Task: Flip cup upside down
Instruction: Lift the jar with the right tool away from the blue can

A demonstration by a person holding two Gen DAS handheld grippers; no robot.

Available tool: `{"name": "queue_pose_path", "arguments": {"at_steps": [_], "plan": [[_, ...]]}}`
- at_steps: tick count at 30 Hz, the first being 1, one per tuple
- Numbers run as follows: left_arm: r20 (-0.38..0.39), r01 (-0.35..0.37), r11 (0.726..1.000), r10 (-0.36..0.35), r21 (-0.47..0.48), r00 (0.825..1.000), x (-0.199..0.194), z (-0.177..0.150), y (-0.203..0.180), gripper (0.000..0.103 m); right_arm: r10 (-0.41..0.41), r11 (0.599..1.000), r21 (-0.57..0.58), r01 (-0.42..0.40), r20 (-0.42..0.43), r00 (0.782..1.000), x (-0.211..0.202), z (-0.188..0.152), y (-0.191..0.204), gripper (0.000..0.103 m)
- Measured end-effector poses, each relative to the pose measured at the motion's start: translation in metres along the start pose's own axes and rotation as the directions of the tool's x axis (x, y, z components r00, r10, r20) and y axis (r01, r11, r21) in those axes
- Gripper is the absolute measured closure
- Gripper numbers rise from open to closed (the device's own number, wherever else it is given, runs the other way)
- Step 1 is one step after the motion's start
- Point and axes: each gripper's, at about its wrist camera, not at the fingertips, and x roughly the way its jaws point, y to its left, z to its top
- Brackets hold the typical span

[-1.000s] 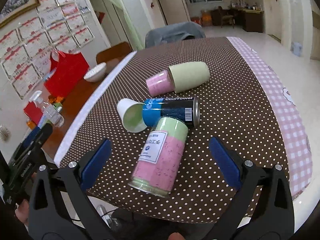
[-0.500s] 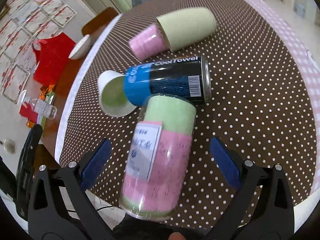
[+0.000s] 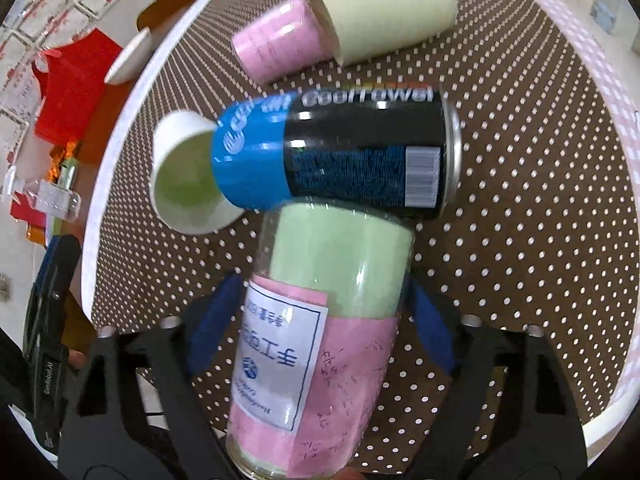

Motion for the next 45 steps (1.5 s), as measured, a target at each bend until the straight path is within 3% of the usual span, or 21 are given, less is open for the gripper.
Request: {"name": "queue_pose_path", "arguments": {"at_steps": [7, 14, 22, 30, 36, 39, 42, 45], "plan": [[-0.017, 0.004, 1.0, -0.004, -0.002, 1.0, 0.004, -0.004, -0.001, 0.024, 0.086, 0.993, 0.083, -0.082, -0.049, 0.995, 0.001, 0.011, -0.006, 0.029], [-0.013, 0.0, 1.0, 0.0, -0.001, 1.0, 0.0, -0.004, -0.002, 0.024, 0.107, 0.993, 0.047, -0.105, -0.034, 0.994, 0.001, 0.012, -0.013, 0.033], [0.009, -0.008, 1.0, 0.008, 0.006, 1.0, -0.017, -0.008, -0.007, 0.024, 0.17, 0.985, 0.003, -0.171, 0.06, 0.984, -0.018, -0.014, -0.019, 0.033], [0.05, -0.024, 1.0, 0.023, 0.018, 0.999, -0.043, -0.011, -0.015, 0.024, 0.246, 0.969, -0.006, -0.249, 0.177, 0.953, -0.043, -0.03, -0.023, 0.034], [0.093, -0.05, 0.999, 0.048, 0.018, 0.995, -0.069, -0.013, -0.015, 0.024, 0.267, 0.963, -0.068, -0.259, 0.329, 0.906, -0.072, -0.05, -0.019, 0.034], [0.114, -0.061, 0.998, 0.059, 0.018, 0.992, -0.079, -0.013, -0.016, 0.024, 0.252, 0.968, -0.125, -0.22, 0.432, 0.866, -0.09, -0.057, -0.011, 0.034], [0.133, -0.07, 0.997, 0.067, 0.017, 0.989, -0.087, -0.01, -0.018, 0.024, 0.208, 0.974, -0.191, -0.12, 0.555, 0.806, -0.109, -0.067, -0.002, 0.034], [0.144, -0.076, 0.997, 0.073, 0.014, 0.987, -0.091, -0.009, -0.019, 0.024, 0.155, 0.972, -0.233, 0.011, 0.679, 0.717, -0.117, -0.082, 0.004, 0.034]]}}
